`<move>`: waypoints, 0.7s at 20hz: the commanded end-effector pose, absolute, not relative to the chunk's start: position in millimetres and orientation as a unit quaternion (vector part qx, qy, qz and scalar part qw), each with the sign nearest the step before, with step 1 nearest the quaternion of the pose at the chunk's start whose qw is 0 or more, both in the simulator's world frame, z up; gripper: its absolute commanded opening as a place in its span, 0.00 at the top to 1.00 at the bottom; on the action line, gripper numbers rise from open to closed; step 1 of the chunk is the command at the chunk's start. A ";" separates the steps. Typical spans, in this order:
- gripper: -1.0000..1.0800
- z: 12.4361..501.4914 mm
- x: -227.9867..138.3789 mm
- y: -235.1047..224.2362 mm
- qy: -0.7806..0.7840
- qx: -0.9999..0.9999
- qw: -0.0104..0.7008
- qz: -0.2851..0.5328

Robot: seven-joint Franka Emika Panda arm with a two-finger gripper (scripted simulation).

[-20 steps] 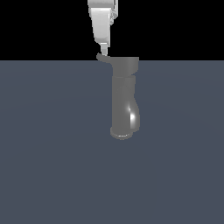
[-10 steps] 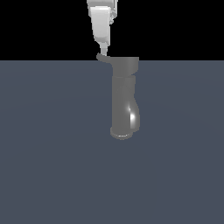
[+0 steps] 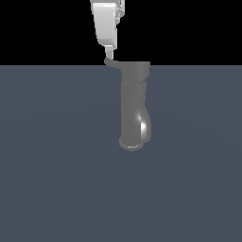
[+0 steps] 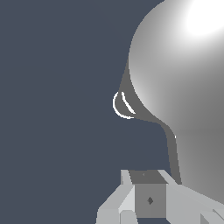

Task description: Turn on the faucet by rotating a designated handle.

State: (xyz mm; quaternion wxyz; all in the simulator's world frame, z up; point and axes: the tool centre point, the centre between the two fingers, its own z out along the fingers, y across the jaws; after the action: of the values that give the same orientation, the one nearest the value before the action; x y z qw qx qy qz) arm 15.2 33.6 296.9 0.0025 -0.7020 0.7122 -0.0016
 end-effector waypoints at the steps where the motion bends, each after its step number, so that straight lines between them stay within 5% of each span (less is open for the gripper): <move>1: 1.00 296.9 4.7 36.6 0.712 -0.702 0.000 0.000; 14: 1.00 296.7 -23.3 43.6 0.710 -0.704 0.003 -0.001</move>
State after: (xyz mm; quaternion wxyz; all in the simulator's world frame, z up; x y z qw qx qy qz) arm -19.2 46.8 296.8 0.0044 -0.7050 0.7092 -0.0018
